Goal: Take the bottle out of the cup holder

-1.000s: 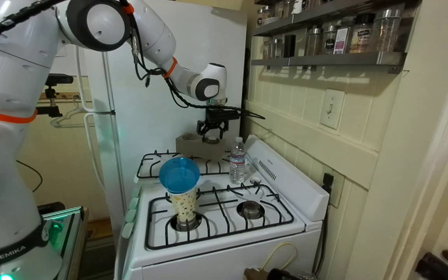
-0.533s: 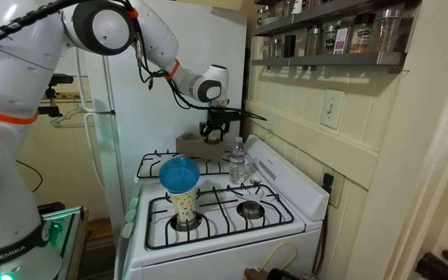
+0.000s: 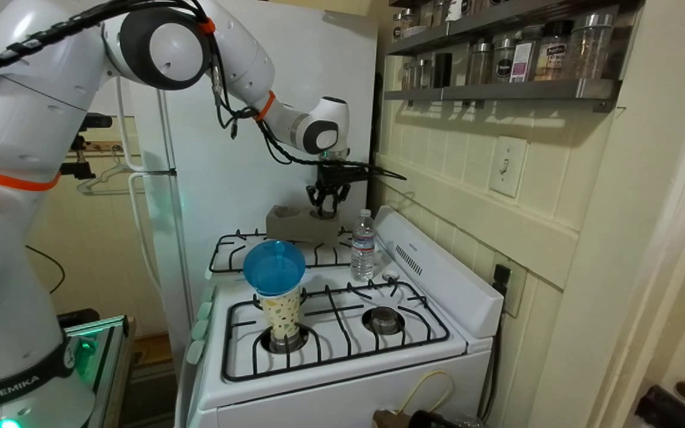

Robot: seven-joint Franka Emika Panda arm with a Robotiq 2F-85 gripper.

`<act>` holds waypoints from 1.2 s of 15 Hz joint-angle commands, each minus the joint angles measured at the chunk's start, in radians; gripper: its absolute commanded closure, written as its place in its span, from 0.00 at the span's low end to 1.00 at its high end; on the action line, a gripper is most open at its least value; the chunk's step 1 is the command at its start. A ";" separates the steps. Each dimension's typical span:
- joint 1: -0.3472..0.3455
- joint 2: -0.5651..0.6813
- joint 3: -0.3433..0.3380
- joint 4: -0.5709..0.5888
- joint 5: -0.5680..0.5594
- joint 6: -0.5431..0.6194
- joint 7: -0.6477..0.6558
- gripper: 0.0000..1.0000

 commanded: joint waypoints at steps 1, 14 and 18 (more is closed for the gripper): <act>0.017 0.017 -0.001 0.034 -0.021 -0.048 0.013 0.77; 0.024 -0.188 -0.004 -0.035 -0.055 -0.009 0.026 0.77; 0.043 -0.310 -0.064 -0.136 -0.161 0.019 0.204 0.77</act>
